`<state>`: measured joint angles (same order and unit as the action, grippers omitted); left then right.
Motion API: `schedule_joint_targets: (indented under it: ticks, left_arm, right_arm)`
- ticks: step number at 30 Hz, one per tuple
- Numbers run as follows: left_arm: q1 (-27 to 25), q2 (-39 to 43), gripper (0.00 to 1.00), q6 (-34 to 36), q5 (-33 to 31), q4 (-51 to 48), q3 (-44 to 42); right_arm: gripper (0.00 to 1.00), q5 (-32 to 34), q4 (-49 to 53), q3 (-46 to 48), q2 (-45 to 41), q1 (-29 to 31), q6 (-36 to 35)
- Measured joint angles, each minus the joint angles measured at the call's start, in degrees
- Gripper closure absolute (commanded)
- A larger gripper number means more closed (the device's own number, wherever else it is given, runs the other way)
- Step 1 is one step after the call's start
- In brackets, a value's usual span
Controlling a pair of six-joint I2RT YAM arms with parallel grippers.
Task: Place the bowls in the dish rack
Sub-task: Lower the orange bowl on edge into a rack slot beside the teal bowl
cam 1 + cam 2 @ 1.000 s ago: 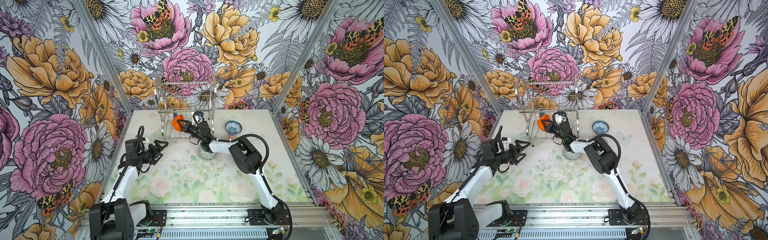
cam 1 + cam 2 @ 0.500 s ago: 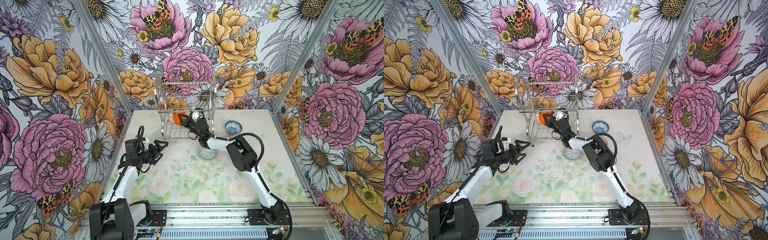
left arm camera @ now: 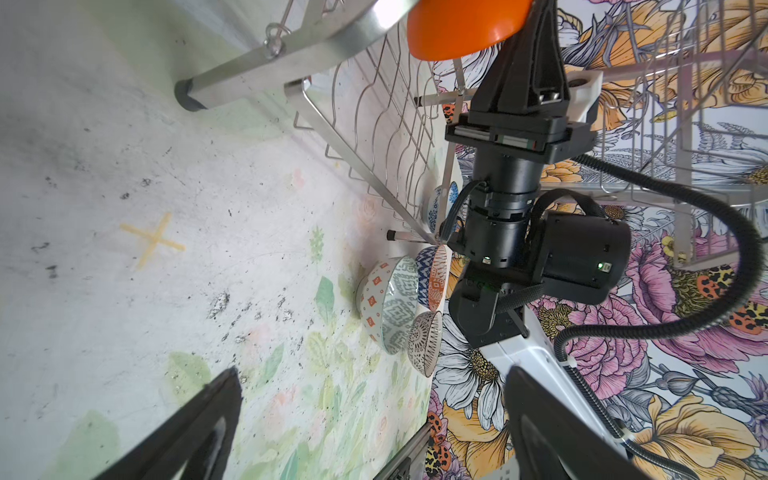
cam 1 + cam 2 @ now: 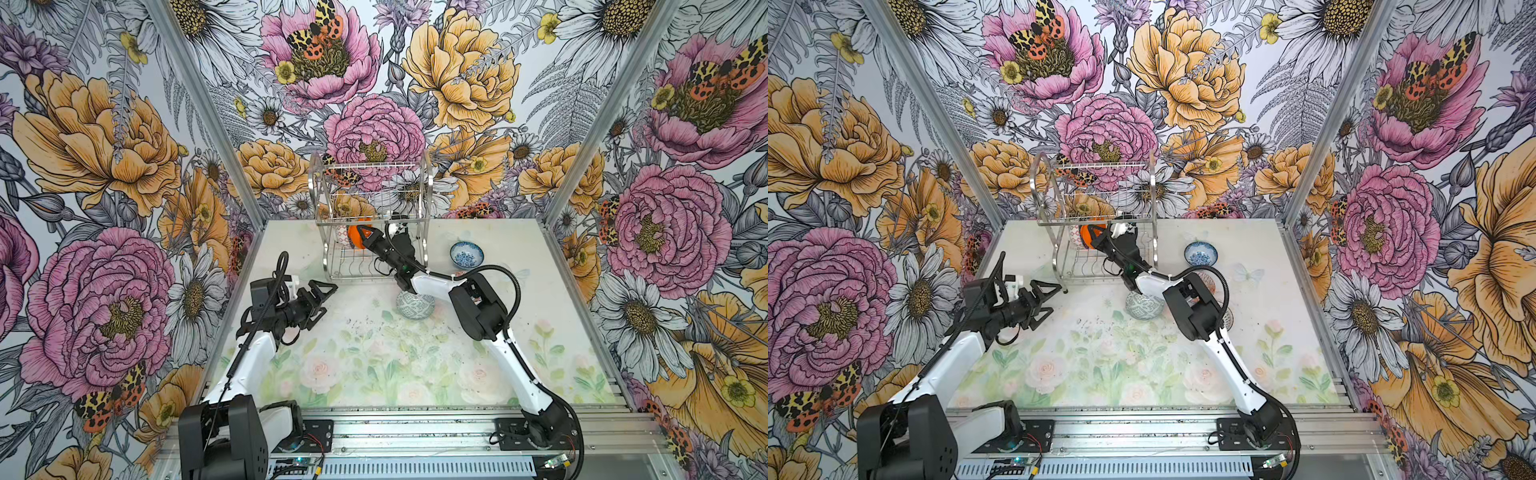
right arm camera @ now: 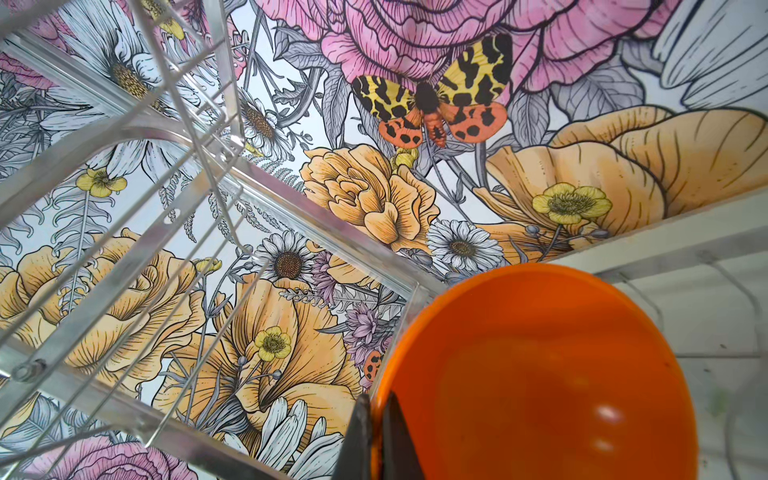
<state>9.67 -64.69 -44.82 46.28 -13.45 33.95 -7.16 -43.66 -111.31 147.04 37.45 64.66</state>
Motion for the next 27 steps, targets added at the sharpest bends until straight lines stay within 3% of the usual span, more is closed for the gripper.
schedule_joint_targets:
  ticks: [11, 20, 27]
  left_arm:
    - [0.11, -0.94, 0.01, -0.26, 1.38, 0.98, -0.20]
    - [-8.48, -1.60, 0.01, -1.79, 1.38, 3.91, 1.81]
    - [-9.68, -4.11, 0.01, -1.79, 1.14, 5.27, 6.49]
  right_arm:
    - [1.00, 2.67, 2.80, -4.48, 3.17, -0.02, 0.90]
    - [1.00, 3.13, 3.15, -8.44, 6.08, -0.42, 0.92]
    - [1.00, 3.34, 3.08, -11.56, 8.55, -0.50, 1.42]
